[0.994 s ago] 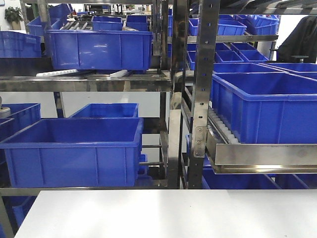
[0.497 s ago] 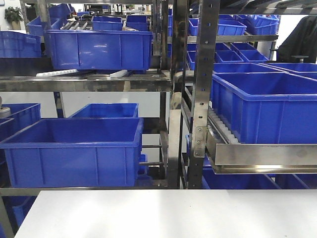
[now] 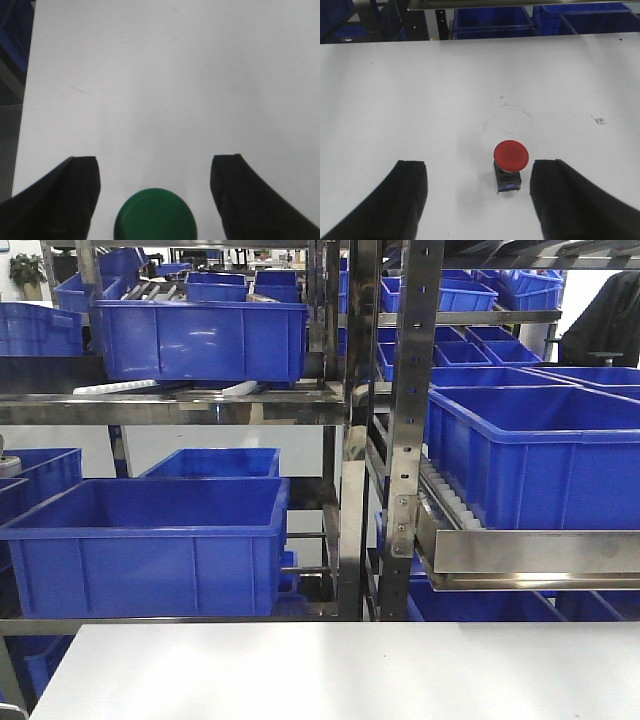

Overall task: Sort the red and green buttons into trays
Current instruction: 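Close left gripper on green button and right gripper on red button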

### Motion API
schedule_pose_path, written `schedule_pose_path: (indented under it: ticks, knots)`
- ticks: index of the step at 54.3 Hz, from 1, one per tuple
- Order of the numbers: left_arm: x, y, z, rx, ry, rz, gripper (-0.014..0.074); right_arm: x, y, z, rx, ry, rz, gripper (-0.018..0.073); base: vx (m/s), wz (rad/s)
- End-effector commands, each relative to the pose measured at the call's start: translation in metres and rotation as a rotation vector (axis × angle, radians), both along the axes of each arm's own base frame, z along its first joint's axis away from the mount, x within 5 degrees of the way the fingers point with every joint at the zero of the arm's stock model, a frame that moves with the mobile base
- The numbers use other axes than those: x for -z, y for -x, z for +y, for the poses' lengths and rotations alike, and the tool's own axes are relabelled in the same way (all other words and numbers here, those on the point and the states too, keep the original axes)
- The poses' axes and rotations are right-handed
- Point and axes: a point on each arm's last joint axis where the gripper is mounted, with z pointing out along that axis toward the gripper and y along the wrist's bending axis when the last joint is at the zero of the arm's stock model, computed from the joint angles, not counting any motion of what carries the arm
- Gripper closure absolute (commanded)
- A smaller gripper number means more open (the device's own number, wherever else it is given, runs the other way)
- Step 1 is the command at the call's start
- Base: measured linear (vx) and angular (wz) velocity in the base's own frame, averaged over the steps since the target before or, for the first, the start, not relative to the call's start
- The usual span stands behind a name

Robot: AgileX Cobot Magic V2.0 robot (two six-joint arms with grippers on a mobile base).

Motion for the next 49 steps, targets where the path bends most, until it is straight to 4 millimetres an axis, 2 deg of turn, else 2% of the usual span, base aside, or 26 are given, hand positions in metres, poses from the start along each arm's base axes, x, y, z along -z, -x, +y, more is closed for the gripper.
schedule_pose_path:
  ticks: [1,18,31,38,49]
  knots:
    - [-0.013,-0.012,-0.003,-0.005,0.021,-0.121,0.0006,-0.014,-0.005,-0.001,-0.005,0.024,-0.073,0.0051,0.0,0.0]
    - [0.009,-0.015,-0.003,0.002,-0.001,-0.053,0.0006,-0.013,-0.005,-0.001,-0.004,0.02,-0.063,0.0051,0.0,0.0]
    - [0.016,-0.016,-0.003,0.013,-0.017,-0.034,0.0036,-0.011,-0.006,-0.002,0.023,-0.012,-0.048,0.0051,0.0,0.0]
    - [0.016,-0.016,-0.003,0.014,-0.019,-0.027,0.0138,-0.004,-0.015,-0.006,0.046,0.033,0.001,0.0051,0.0,0.0]
    - [0.016,-0.016,-0.003,0.014,-0.018,-0.031,0.0379,0.017,-0.039,-0.011,0.082,0.044,0.113,0.0043,0.0,0.0]
